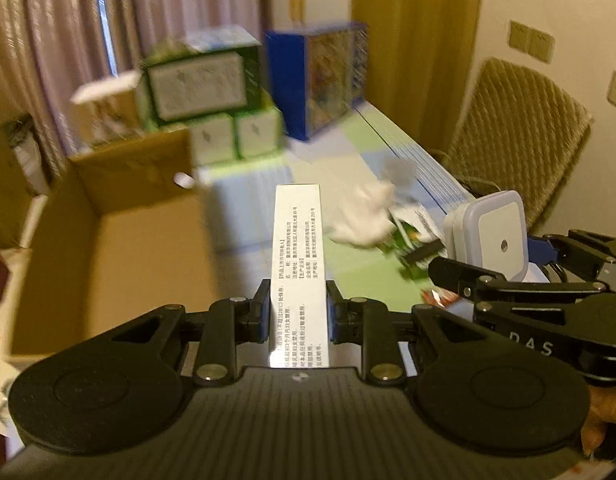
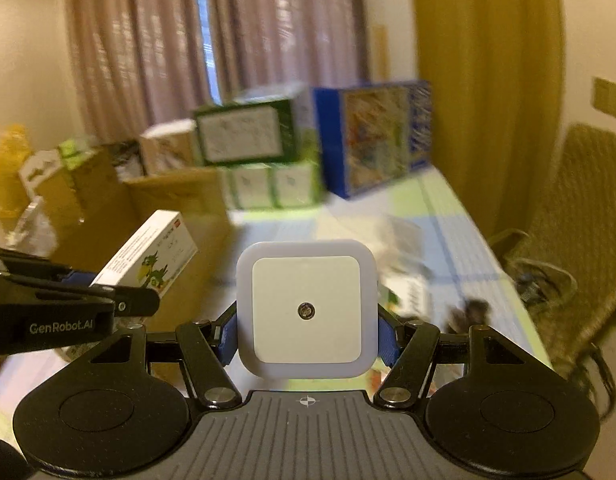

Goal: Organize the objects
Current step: 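Carry the night light and white box toward the open cardboard box with both grippers, then drop the white box from the left gripper while the right drops the night light in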

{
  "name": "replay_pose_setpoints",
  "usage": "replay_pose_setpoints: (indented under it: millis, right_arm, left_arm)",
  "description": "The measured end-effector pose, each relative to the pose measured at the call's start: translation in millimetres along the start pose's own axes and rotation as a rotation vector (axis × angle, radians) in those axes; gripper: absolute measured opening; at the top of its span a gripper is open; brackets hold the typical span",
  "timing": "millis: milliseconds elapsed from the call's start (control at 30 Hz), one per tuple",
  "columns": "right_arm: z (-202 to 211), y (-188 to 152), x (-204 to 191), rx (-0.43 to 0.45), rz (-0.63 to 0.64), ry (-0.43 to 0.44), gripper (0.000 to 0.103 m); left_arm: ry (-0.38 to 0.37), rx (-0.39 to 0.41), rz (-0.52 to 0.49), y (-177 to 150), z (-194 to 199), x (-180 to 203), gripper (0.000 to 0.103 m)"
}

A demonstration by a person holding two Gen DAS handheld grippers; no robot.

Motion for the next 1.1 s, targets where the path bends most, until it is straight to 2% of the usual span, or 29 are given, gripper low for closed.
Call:
replay_pose_setpoints:
  millis: [233, 433, 700, 1100]
  right_arm:
    - [-5, 43, -68, 0.017, 0.079, 0.148, 0.062]
    - [-43, 60, -122, -0.024, 0.161, 0.234, 0.062]
    - [-101, 71, -156, -0.089, 0.224, 0.241, 0.062]
    - [-139, 78, -153, -0.121, 0.238, 0.204, 0.062]
  left_arm:
    - [0.088, 0.013, 0.070, 7, 32, -78, 0.021]
    - [0.145, -0.022, 0.120, 1, 28, -143, 0.021]
    - [0.147, -0.050, 0.149, 4, 0, -191, 0.021]
    - [0.120, -0.058, 0.147, 13, -47, -208, 0.021]
Point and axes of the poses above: each gripper's, at about its wrist camera, not at the fingertips, and z roughly against the way its jaws point, x to its right, y to its top, the point moved 4 cm from there along -z, roughly the way its jaws point, and after that the axes turned 9 degrees about -x, right-handed, at the moved point
